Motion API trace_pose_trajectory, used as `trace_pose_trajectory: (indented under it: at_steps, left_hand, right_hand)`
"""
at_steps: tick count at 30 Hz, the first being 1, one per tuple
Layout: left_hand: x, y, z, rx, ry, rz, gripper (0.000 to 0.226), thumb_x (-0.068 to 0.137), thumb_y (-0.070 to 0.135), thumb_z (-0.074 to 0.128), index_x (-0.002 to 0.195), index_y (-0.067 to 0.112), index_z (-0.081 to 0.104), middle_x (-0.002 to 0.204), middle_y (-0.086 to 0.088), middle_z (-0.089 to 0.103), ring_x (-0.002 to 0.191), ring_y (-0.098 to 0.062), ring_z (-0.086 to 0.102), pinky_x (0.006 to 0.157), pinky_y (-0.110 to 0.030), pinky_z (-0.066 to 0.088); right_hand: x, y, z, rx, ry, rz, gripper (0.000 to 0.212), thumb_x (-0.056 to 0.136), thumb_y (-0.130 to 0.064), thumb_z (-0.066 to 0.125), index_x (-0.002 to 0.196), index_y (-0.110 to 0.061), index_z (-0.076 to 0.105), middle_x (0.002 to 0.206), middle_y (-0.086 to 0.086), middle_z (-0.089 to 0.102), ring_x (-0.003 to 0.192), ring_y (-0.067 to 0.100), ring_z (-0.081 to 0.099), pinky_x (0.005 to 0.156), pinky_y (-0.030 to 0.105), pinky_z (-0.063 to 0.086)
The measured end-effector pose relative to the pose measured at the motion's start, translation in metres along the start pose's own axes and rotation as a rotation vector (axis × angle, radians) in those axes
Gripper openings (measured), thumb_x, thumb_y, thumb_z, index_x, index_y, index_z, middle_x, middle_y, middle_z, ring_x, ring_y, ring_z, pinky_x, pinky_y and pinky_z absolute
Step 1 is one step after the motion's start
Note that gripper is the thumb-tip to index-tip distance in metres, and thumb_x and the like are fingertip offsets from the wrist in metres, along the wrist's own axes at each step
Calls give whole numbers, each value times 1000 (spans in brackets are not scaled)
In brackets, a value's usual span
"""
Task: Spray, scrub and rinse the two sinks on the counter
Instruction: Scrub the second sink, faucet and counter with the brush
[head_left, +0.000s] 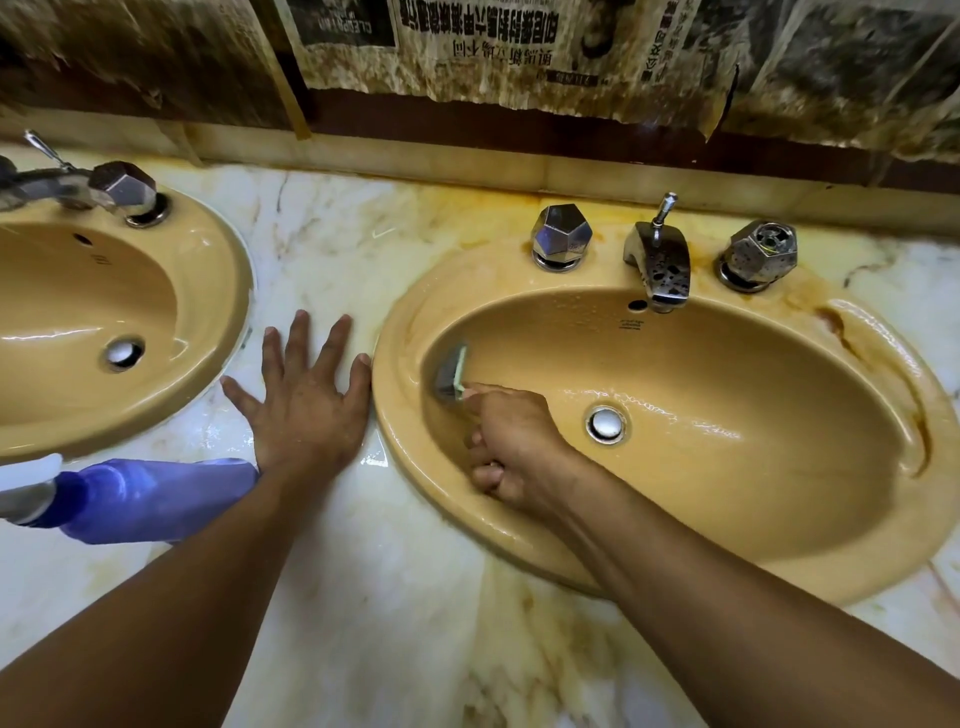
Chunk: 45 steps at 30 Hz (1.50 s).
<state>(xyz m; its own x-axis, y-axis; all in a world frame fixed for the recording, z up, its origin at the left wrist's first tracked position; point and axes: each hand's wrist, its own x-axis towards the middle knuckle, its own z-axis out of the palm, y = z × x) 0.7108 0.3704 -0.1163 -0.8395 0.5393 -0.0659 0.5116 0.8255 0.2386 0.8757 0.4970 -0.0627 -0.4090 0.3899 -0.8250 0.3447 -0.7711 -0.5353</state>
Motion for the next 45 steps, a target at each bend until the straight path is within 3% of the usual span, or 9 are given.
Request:
trace_pose_trajectory:
  at_steps: [7, 13, 15, 17, 21, 26, 32, 38, 45]
  left_hand:
    - [-2, 1, -1, -5, 8, 9, 58, 104, 64, 22, 160, 51, 14, 173, 12, 2, 159, -16, -7, 119, -74, -4]
    - [-1, 1, 0, 4, 1, -1, 56, 104, 63, 22, 159, 53, 13, 172, 13, 2, 159, -15, -8, 119, -73, -3]
    - [-2, 2, 0, 5, 2, 0, 56, 104, 63, 23, 159, 53, 13, 172, 12, 2, 159, -15, -7, 119, -74, -2]
    - [-2, 2, -1, 7, 4, 3, 56, 105, 63, 23, 159, 53, 13, 173, 12, 2, 159, -16, -6, 118, -74, -1]
    - [-2, 2, -2, 4, 5, 9, 56, 105, 63, 23, 159, 52, 12, 173, 11, 3, 159, -17, -6, 118, -74, -1]
    - [-2, 2, -2, 7, 6, 3, 57, 105, 63, 24, 159, 52, 12, 173, 12, 3, 159, -16, -6, 119, -73, -2]
    - [-2, 2, -1, 10, -1, -2, 56, 105, 63, 25, 159, 53, 13, 172, 13, 2, 159, -15, -6, 119, -72, -3]
    - [-1, 1, -1, 5, 3, 1, 56, 104, 64, 23, 159, 53, 15, 172, 13, 3, 159, -15, -6, 119, -73, -3]
    - [-2, 0, -1, -4, 10, 12, 57, 103, 65, 22, 158, 53, 14, 172, 12, 5, 159, -16, -4, 118, -74, -1]
  right_hand:
    - [-1, -13, -6, 44, 71, -93, 29, 103, -10, 41, 95, -20, 67, 61, 0, 33, 36, 8, 22, 42, 11, 17]
    - [-13, -18, -66, -685, -376, 40, 25, 104, -27, 55, 115, -37, 76, 57, -4, 33, 43, 10, 22, 42, 14, 18]
    - [-2, -28, -97, -1042, -290, -5, 28, 104, -22, 55, 119, -33, 76, 60, -1, 48, 43, 14, 36, 39, 19, 29]
    - [13, -16, -113, -1431, -85, -191, 33, 103, -23, 52, 127, -30, 73, 101, 8, 71, 79, 25, 66, 63, 32, 55]
    - [40, 21, -130, -1320, 233, -349, 38, 103, -33, 50, 138, -40, 63, 140, 8, 58, 126, 33, 56, 97, 38, 48]
    - [55, -4, -139, -1086, 620, -630, 41, 100, -35, 53, 141, -36, 61, 114, 10, 69, 98, 36, 65, 80, 38, 55]
    - [67, -9, -152, -1412, 340, -460, 39, 101, -37, 52, 139, -41, 61, 126, 10, 67, 99, 30, 64, 73, 32, 49]
    - [67, -12, -171, -1402, 671, -934, 47, 104, -35, 50, 151, -34, 50, 93, 10, 58, 67, 34, 57, 58, 34, 41]
    - [72, -36, -192, -1889, 437, -645, 47, 107, -41, 40, 154, -46, 37, 113, 3, 60, 93, 30, 65, 62, 32, 39]
